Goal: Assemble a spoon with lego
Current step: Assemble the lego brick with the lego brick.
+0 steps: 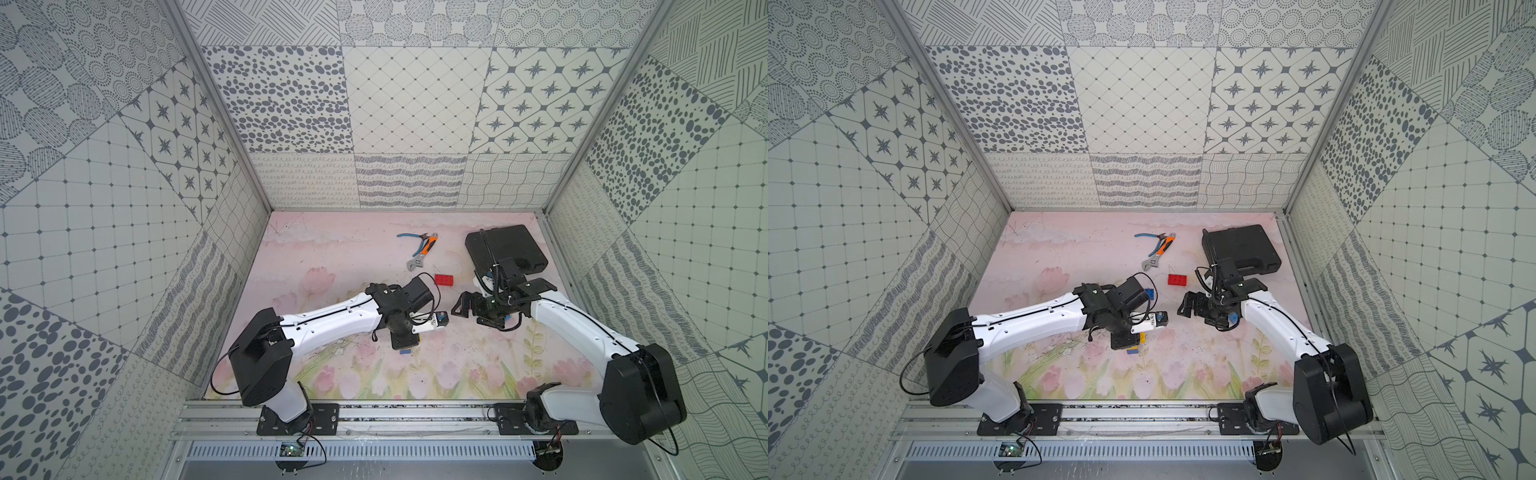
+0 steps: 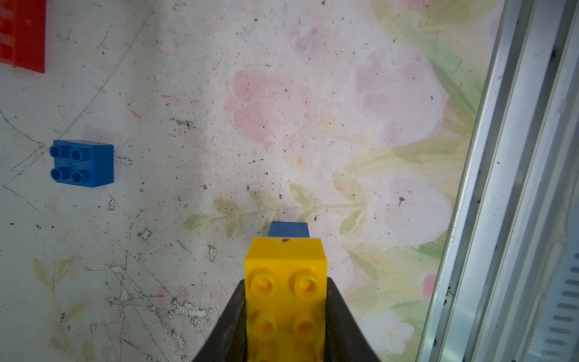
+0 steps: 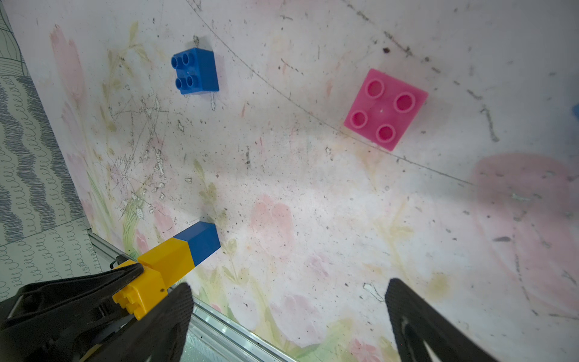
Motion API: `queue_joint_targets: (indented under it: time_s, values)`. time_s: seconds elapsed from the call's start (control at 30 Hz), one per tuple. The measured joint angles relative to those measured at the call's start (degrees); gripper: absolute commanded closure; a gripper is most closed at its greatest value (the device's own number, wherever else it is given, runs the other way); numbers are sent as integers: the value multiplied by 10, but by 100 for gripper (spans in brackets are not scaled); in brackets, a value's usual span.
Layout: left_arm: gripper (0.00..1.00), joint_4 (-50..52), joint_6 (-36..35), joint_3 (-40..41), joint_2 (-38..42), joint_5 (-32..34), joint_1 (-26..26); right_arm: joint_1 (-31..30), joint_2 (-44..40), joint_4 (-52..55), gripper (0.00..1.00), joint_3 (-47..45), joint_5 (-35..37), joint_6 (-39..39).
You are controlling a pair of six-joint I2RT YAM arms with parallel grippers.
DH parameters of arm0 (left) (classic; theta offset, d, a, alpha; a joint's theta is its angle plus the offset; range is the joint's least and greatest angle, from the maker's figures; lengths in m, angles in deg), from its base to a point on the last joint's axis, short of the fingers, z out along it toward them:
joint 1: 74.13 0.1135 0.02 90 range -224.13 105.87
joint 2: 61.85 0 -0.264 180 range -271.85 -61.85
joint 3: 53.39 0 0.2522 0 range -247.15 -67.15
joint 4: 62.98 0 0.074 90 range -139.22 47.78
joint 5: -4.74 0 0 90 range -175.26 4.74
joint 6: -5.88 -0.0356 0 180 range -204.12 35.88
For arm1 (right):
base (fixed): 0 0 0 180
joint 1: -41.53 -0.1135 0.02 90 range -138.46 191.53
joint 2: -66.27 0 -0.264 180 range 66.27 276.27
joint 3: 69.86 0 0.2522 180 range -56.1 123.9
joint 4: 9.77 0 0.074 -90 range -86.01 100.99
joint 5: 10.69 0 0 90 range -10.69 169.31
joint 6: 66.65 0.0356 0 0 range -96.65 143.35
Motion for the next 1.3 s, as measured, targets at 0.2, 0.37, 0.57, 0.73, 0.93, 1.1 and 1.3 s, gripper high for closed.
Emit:
queue_joint_targets:
  time_s: [0.2, 0.37, 0.57, 0.73, 0.93, 1.1, 1.3]
  values:
    - [84, 23, -2, -15, 0, 5, 0, 0, 0, 0, 2, 0, 0, 0]
    - [84, 41, -2, -23, 5, 7, -1, 0, 0, 0, 2, 0, 0, 0]
    - [84, 45, -3, -18, 5, 8, -2, 0, 0, 0, 2, 0, 1, 0]
    - [84, 45, -6, -18, -2, 13, -2, 0, 0, 0, 2, 0, 2, -2]
    - [84, 40, -7, -14, -4, 15, 1, 0, 0, 0, 2, 0, 2, -2]
    - [84, 34, -6, -11, -3, 13, 3, 0, 0, 0, 2, 0, 4, -2]
    - [84, 20, -6, -3, 0, 9, 4, 0, 0, 0, 2, 0, 5, -2]
